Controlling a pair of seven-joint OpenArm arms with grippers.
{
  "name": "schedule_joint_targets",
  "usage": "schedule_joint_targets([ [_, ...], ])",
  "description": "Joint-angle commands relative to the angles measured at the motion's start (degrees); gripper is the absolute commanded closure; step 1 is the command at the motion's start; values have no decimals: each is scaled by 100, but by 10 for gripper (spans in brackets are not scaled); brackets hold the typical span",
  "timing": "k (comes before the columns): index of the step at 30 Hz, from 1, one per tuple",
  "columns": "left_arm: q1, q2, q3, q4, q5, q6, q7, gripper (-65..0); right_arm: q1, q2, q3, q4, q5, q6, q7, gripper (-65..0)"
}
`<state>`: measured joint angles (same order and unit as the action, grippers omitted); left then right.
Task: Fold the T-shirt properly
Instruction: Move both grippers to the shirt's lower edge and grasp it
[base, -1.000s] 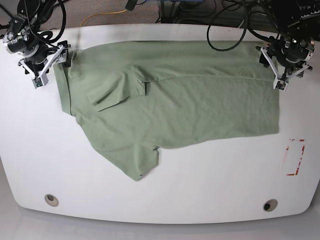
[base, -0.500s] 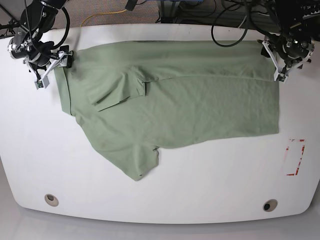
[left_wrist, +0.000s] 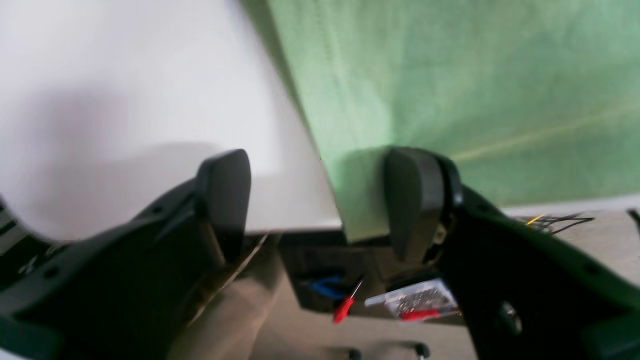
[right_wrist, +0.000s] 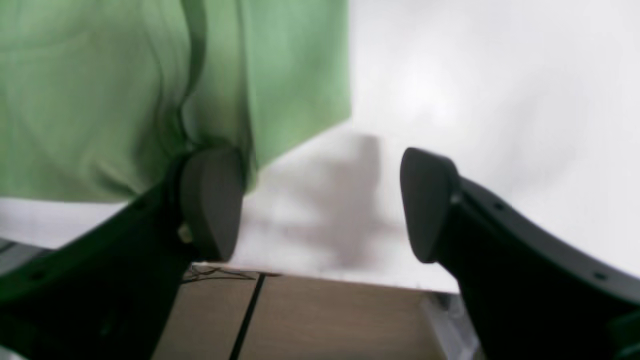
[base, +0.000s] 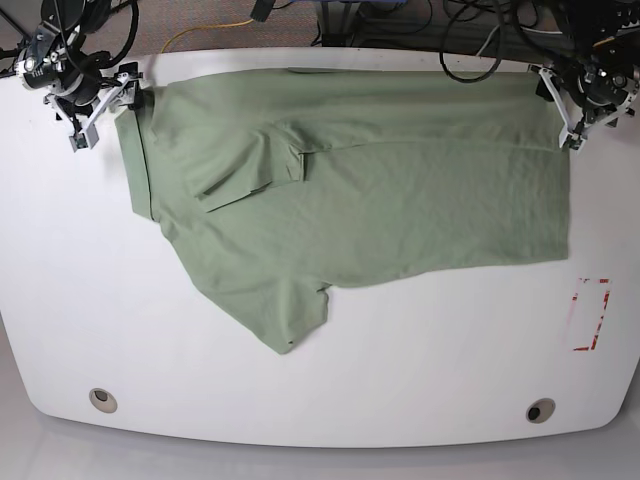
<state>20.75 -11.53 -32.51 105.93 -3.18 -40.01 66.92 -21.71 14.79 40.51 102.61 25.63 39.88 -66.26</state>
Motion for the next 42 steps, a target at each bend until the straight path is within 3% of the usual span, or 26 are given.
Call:
schedule_joint_targets([
  [1, -146, -73, -15, 356, -170, 1, -23, -397, 13, 99, 32, 443, 299, 12, 107, -466],
  [11, -743, -73, -32, 770, -689, 1, 258, -397, 681, 135, -47, 645, 387, 12, 90, -466],
  [20, -1939, -82, 240, 691, -407, 1, 240, -400, 2325, 143, -926, -727, -501, 12, 134, -466],
  [30, -3047, -117, 381, -646, -407, 1, 179, -399, 3679, 152, -1620, -2459, -598, 12, 775, -466],
  [33, -3205, -188, 372, -1024, -407, 1, -138, -399, 4022, 161, -1735, -3039, -624, 12, 1118, -466],
  [39, -3249, -267, 398, -1613, -407, 1, -1034, -399, 4734, 152, -2078, -4226, -1266, 12, 1857, -466],
  [42, -3249, -267, 372, -1850, -407, 225, -1377, -399, 4928, 152, -2183, -4762, -1336, 12, 2164, -466],
])
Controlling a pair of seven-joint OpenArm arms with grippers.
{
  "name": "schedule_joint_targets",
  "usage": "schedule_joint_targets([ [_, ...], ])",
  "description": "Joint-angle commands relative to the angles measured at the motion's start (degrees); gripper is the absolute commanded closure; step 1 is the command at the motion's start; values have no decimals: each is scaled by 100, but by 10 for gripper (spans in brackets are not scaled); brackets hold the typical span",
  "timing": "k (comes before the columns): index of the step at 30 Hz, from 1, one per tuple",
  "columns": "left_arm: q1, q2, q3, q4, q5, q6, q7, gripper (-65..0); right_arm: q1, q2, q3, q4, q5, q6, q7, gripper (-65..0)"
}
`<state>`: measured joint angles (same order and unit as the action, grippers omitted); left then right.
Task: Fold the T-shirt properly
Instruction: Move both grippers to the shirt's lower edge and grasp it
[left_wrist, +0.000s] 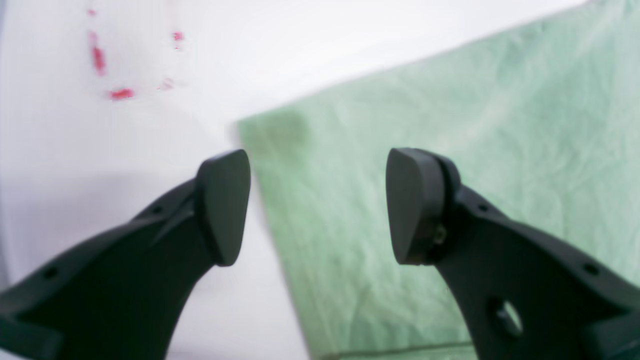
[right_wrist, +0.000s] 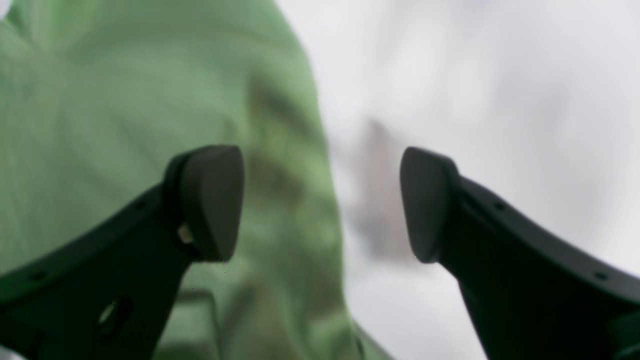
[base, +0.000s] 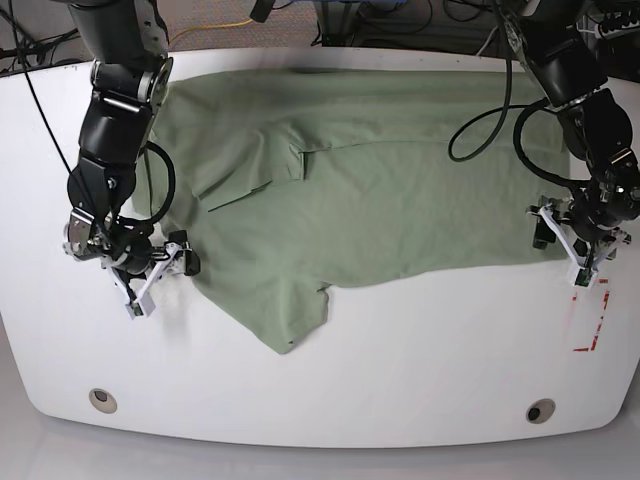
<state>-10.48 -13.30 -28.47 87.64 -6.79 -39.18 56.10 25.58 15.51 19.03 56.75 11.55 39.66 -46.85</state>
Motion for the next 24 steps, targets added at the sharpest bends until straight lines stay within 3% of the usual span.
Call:
schedule_joint_targets([
  [1, -126, -99, -41, -109, -47, 221, -401, -399, 242, 80, -61, -299, 62, 34, 294, -466],
  [5, -126, -178, -41, -548, -55, 485, -1051, -399, 444, 27, -175, -721, 54, 34, 496, -466],
  [11, -134, -239, -129, -1199, -55, 538, -1966, -399, 488, -201, -377, -800, 27, 34, 610, -466],
  [17, -389, -274, -507, -1797, -47, 546, -2352, -400, 488, -403, -377, -836, 18, 34, 654, -466],
  [19, -451, -424, -612, -2007, -47, 696, -2344, -401, 488, -456, -377, -836, 18, 34, 654, -465],
  [21, -468, -512, -604, -2201, -64, 977, -2370, -406, 488, -456, -377, -836, 10, 34, 663, -439],
  [24, -609, -608, -595, -2412, -64, 1241, -2361, -454, 488, -456, -377, -836, 10, 34, 672, -346],
])
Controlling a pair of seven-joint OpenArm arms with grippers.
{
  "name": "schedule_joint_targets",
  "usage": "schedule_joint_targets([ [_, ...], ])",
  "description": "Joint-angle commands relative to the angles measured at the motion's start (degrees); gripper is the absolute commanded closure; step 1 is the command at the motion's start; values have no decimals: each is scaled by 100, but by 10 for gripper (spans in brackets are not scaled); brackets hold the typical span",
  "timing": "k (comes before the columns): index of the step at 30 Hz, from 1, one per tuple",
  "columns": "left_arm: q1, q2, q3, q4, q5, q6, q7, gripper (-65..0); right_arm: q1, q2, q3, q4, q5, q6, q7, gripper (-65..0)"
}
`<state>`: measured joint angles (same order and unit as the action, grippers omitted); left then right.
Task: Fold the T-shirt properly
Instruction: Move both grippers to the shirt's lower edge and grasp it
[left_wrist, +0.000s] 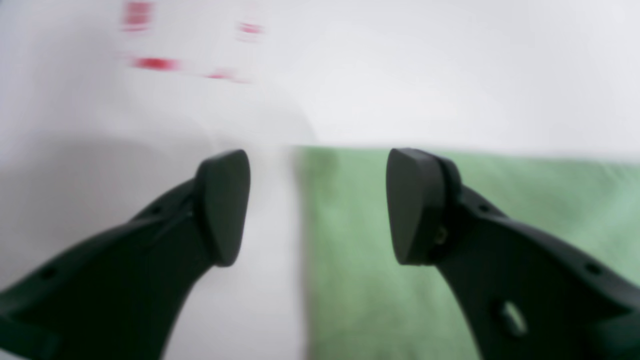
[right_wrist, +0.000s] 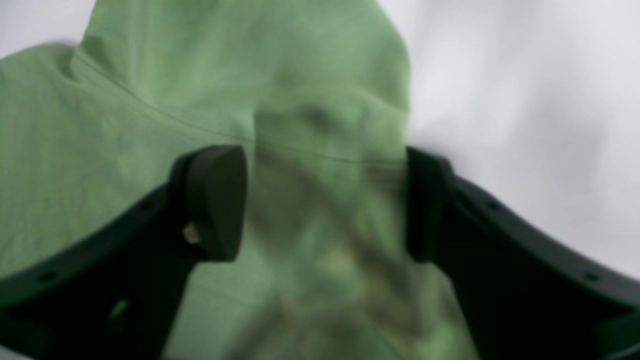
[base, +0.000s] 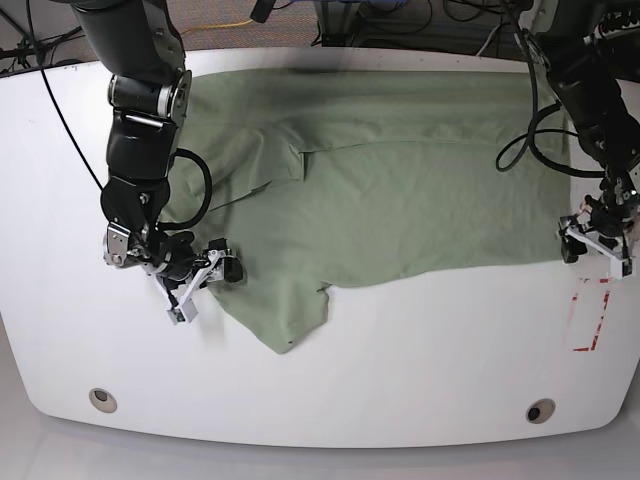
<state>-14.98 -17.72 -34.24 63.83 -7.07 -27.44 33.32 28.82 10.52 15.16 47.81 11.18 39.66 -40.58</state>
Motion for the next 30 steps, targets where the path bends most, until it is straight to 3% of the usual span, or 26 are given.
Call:
schedule_joint_targets([
  [1, -194, -211, -18, -146, -36, 94, -84, -482, 173, 33, 9, 67, 56, 34, 45, -293],
  [4, -247, -281, -9, -410, -27, 94, -66, -507, 173, 33, 1, 67, 56, 34, 45, -187],
  [8, -396, -290, 228, -691, -53, 94, -57, -508, 173, 33, 1, 85, 56, 34, 45, -100],
  [20, -449, -308, 606, -1350, -229, 85, -84, -501, 182, 33, 1, 173, 91, 34, 9, -76],
  [22, -449, -308, 703, -1368, -300, 85, -93, -444, 164, 33, 1, 401, 64, 34, 1, -46],
  [24, -449, -308, 844, -1368, -282, 102, -93, -303, 156, 33, 1, 542, 56, 34, 1, 0],
  [28, -563, -308, 1248, -1368, -300, 94, -224, -40, 173, 51, 1, 559, 56, 34, 1, 0],
  [30, -695, -316, 1512, -1377, -291, 94, -233, -10, 182, 68, -8, 559, 56, 34, 1, 0],
])
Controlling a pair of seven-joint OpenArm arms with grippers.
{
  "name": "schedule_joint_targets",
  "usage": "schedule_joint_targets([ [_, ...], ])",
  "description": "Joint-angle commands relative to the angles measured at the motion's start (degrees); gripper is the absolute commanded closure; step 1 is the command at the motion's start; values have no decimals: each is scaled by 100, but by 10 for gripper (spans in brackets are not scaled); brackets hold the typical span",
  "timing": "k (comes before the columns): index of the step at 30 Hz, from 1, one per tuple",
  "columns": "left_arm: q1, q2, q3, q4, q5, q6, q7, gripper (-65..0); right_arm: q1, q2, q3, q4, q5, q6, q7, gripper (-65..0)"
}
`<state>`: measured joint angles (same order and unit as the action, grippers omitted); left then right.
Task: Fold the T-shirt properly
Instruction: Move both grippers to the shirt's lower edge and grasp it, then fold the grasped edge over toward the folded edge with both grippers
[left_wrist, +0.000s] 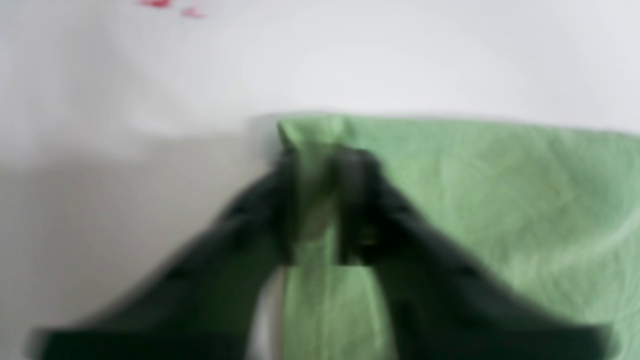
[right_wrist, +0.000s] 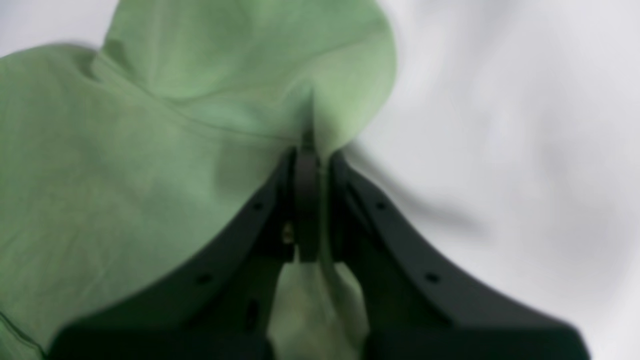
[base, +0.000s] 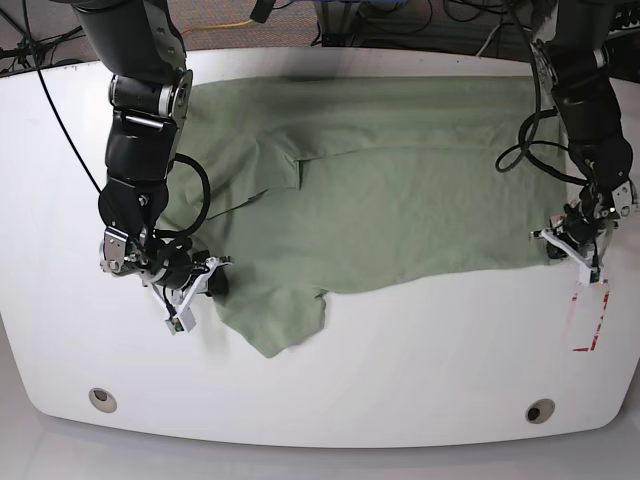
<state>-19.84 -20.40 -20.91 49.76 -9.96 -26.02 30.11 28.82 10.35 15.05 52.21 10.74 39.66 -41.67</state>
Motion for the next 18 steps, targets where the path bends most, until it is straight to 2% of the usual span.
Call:
schedule_joint_targets([
  [1, -289, -48, 302, -4, -20, -48, 88, -10, 191, 95, 3, 120, 99, 34, 110, 0],
  [4, -430, -48, 346, 22, -20, -48, 97, -6, 279, 104, 3, 173, 99, 34, 48, 0],
  [10, -658, -48, 346, 48, -29, -57, 123, -4, 120, 112, 3, 999, 99, 34, -462, 0],
  [18, -333, -39, 328, 1376, -99, -57, 545, 0, -293, 112, 3, 2292, 99, 34, -963, 0],
])
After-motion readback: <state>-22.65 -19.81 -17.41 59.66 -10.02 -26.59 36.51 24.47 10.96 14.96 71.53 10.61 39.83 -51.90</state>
